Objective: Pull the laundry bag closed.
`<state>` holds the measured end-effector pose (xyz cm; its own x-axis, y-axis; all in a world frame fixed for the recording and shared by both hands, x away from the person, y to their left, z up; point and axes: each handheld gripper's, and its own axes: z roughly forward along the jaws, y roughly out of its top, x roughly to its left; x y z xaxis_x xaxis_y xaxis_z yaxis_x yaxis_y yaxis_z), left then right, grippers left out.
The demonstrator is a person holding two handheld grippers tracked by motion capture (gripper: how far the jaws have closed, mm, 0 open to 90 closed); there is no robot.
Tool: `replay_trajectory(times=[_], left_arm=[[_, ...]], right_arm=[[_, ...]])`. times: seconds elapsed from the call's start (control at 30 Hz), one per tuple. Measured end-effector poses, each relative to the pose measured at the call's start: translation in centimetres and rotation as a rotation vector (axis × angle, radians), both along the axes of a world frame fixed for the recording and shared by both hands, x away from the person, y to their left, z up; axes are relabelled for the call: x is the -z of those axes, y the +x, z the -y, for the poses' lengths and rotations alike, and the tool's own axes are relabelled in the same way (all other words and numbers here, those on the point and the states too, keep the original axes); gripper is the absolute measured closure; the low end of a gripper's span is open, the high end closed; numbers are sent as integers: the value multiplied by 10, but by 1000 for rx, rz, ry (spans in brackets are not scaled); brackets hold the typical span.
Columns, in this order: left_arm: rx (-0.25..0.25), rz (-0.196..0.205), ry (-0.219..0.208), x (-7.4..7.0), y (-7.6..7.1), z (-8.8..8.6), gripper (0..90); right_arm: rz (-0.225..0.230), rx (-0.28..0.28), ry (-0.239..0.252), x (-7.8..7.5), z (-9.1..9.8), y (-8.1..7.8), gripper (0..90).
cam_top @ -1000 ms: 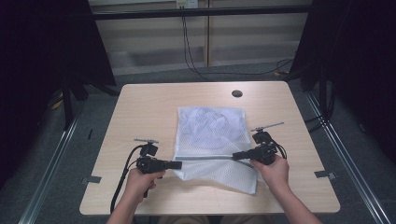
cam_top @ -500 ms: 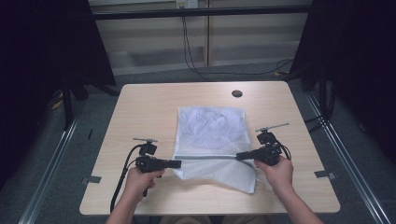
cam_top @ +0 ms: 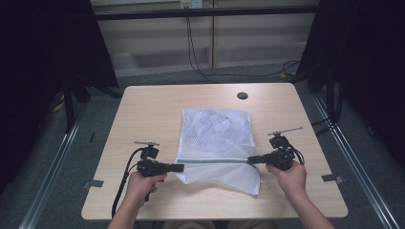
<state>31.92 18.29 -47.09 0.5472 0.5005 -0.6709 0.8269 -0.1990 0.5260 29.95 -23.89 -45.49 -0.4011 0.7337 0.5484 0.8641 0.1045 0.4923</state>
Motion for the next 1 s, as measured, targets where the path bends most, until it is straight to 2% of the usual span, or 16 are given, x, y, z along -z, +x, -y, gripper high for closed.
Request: replay_trajectory(times=[0.07, 0.13, 0.23, 0.33, 0.43, 0.6, 0.63, 0.8, 0.83, 0.9, 0.93, 1.0], left_arm=[[-1, 7, 8, 0, 0, 0, 883], [1, 5, 7, 0, 0, -2, 883], [4, 11, 10, 0, 0, -1, 883], [4, 0, 1, 0, 0, 1, 883], [7, 12, 10, 0, 0, -1, 883], [8, 9, 7, -1, 0, -1, 883], [2, -4, -6, -1, -1, 1, 883], [8, 15, 11, -1, 0, -1, 883], [-8, -3, -5, -2, -1, -1, 883], [-2, -1, -5, -2, -1, -1, 883], [5, 13, 10, -1, 0, -1, 883], [3, 2, 3, 0, 0, 0, 883]], right_arm=[[0, 1, 0, 0, 0, -1, 872], [4, 5, -25, 0, 1, -2, 872], [3, 12, -16, 1, 6, -4, 872], [4, 17, -15, 2, 10, -6, 872], [7, 25, -12, 2, 13, -7, 872], [11, 36, -12, 2, 20, -10, 873], [9, 37, -9, 2, 21, -10, 872], [13, 43, -30, 3, 23, -12, 873], [8, 47, -29, 3, 24, -12, 873], [11, 52, -28, 4, 27, -13, 873], [6, 55, -18, 3, 28, -14, 873], [10, 60, -31, 3, 29, -15, 873]])
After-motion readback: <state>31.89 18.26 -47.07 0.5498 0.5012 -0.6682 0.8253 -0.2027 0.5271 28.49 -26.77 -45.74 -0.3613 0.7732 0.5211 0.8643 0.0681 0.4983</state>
